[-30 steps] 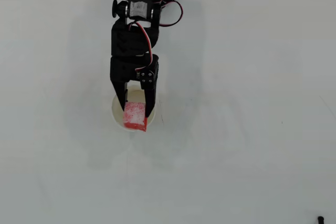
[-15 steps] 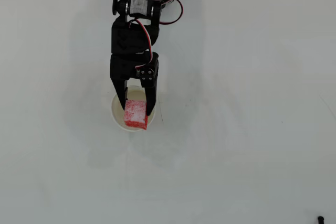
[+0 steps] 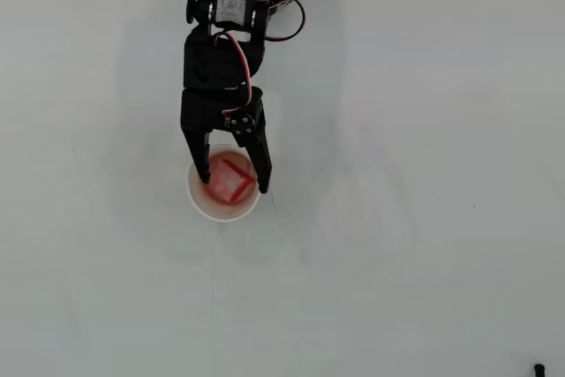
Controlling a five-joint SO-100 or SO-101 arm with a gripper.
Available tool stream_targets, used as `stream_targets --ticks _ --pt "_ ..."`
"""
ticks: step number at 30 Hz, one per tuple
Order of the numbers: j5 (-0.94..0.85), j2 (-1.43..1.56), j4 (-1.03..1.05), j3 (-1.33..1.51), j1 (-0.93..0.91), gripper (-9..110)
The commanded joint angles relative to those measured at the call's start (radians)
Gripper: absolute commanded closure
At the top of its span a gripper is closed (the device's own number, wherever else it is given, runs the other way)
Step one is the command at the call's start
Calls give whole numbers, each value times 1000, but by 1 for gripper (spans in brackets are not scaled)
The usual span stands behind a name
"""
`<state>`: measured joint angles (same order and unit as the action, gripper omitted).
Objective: Grasp a red cube and put it in the cup.
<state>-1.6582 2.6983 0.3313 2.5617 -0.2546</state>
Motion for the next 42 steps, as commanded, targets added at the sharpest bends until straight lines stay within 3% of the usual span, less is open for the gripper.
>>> stream_targets --ticks 1,10,33,40,42 --pt "20 43 44 -58 -37 74" --pt "172 71 149 -66 -120 75" --pt "902 155 451 -120 -353 77" --pt "1123 212 486 -5 -354 84" --pt "1180 236 506 28 -351 94"
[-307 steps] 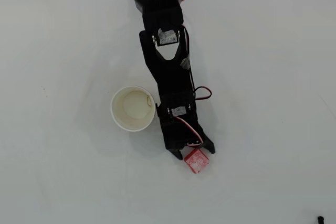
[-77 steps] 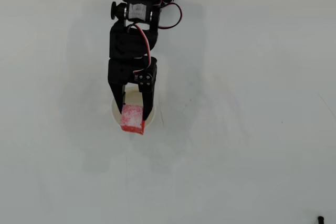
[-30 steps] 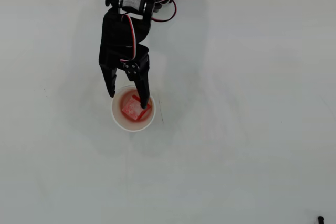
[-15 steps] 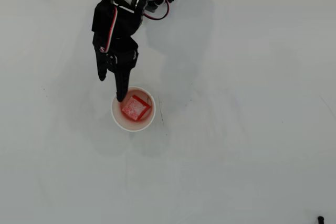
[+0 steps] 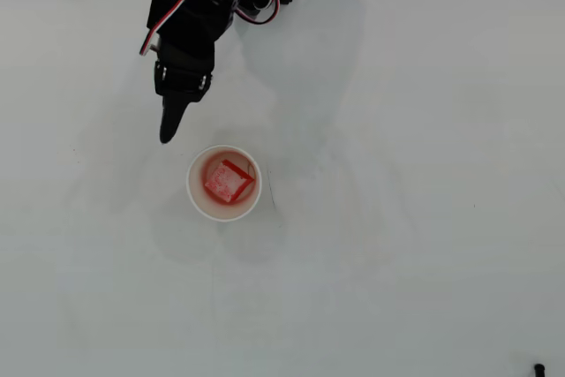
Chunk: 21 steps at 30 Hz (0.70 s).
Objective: Grasp a red cube and put it in the cup.
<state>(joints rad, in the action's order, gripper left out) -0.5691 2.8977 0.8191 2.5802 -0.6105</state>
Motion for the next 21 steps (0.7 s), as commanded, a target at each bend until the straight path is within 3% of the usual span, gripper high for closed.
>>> stream_targets --ticks 1,3,21 --pt "104 49 28 26 9 97" --pt "130 66 46 51 18 101" --pt "275 216 230 196 71 101"
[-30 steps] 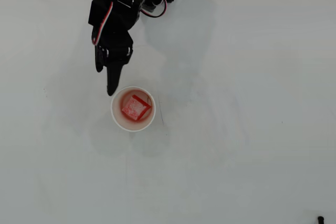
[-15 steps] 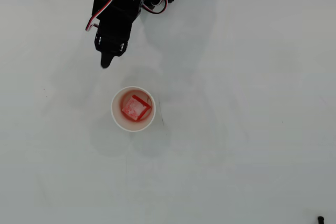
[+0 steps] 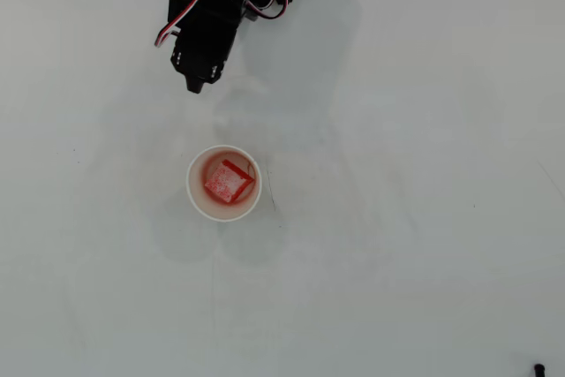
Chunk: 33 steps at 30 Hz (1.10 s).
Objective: Grasp a red cube and put it in the cup.
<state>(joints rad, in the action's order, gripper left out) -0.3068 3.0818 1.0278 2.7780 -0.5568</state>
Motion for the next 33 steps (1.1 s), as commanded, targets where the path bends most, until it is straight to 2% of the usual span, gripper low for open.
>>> stream_targets --ticks 1,12,33 --pt "15 43 32 5 23 101" --pt "21 160 71 110 126 101" --pt "12 164 63 170 270 101"
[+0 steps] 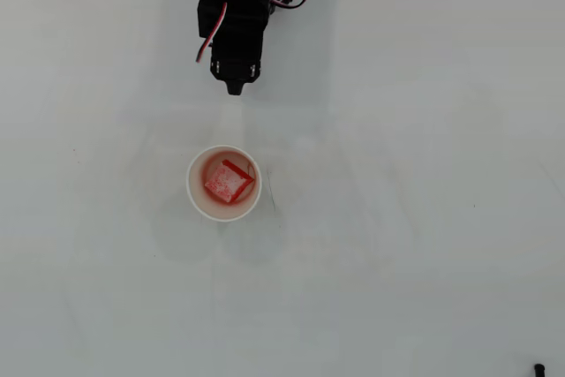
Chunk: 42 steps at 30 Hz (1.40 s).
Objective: Grasp a red cube and put it in the cup.
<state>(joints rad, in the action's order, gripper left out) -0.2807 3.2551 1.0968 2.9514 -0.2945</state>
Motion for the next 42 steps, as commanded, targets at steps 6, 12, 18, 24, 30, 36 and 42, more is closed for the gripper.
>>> stream_targets --ticks 6,12,18,24,30,36,42 --pt "-17 -9 -9 18 35 101" --pt "-18 -9 -48 61 38 101" --pt "-20 -9 -97 97 31 101" --pt "-29 -9 -101 100 49 101" --pt "-86 -8 -100 104 92 101" --pt "-86 -8 -109 107 77 101" --pt "-86 -8 -109 107 80 101"
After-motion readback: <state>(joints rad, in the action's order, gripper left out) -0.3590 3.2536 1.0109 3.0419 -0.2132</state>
